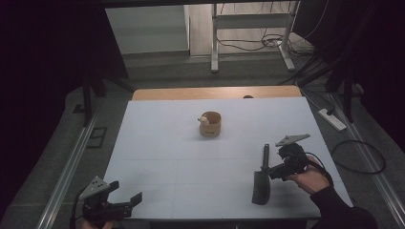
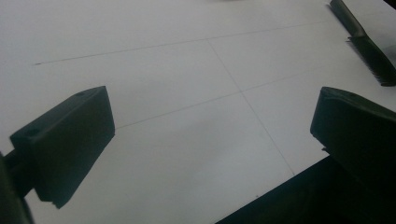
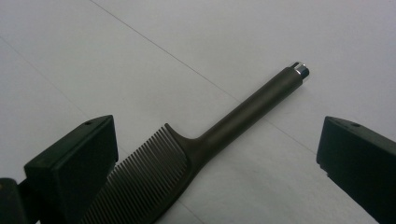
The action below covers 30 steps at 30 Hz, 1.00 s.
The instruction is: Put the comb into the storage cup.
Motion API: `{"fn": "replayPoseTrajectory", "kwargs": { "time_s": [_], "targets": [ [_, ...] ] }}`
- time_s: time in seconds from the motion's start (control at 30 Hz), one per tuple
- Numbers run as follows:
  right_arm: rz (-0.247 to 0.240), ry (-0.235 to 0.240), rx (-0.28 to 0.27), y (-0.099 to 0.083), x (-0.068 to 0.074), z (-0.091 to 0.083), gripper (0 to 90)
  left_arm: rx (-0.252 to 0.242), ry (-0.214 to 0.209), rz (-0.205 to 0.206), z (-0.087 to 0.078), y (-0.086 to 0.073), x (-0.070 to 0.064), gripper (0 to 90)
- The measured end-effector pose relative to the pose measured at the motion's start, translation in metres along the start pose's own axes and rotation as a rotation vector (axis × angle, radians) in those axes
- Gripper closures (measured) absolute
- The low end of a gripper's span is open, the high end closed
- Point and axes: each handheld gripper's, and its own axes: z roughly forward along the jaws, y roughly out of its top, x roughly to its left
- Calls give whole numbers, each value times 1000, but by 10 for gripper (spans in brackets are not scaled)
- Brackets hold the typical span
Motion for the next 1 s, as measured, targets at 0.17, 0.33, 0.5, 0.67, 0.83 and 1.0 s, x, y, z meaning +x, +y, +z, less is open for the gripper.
{"fn": "replayPoseTrajectory", "kwargs": {
  "time_s": [0.17,0.33,0.5,0.67,0.83,1.0],
  "targets": [
    [4,-11,31,5,-1,5,0,2,-1,-1,0,0,0,0],
    [13,-16,43,14,-4,9,0,6,-2,3,1,1,0,0],
    [16,-19,49,20,-6,12,0,10,10,7,1,1,-1,3],
    [-2,-22,53,29,-5,17,0,10,9,7,1,1,-1,4],
    [-11,-20,62,39,-4,25,0,9,9,8,1,1,-1,4],
    [-11,-16,61,46,-4,29,0,10,10,11,2,1,-1,4]
  ]
}}
